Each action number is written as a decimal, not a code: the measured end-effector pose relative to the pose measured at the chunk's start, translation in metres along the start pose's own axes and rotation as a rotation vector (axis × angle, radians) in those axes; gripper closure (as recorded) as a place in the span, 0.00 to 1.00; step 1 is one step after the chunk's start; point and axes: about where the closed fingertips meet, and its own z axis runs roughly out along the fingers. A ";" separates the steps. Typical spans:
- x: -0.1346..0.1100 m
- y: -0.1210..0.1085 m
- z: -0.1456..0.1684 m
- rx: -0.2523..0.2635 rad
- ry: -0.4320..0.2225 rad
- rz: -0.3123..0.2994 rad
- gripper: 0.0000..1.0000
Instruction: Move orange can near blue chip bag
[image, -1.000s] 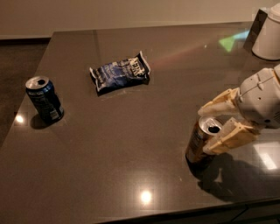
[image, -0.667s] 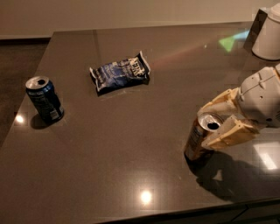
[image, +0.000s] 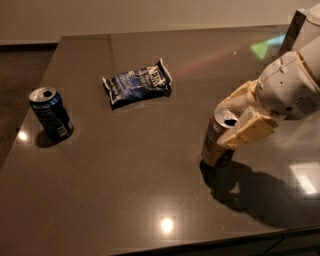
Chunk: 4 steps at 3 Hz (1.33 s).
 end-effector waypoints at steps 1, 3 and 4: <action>-0.023 -0.028 0.007 0.027 0.011 0.020 1.00; -0.052 -0.088 0.031 0.084 0.032 0.080 1.00; -0.062 -0.116 0.046 0.107 0.031 0.100 1.00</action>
Offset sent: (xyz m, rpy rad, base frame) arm 0.1042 0.0545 0.0197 -0.0343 -0.0055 -0.1342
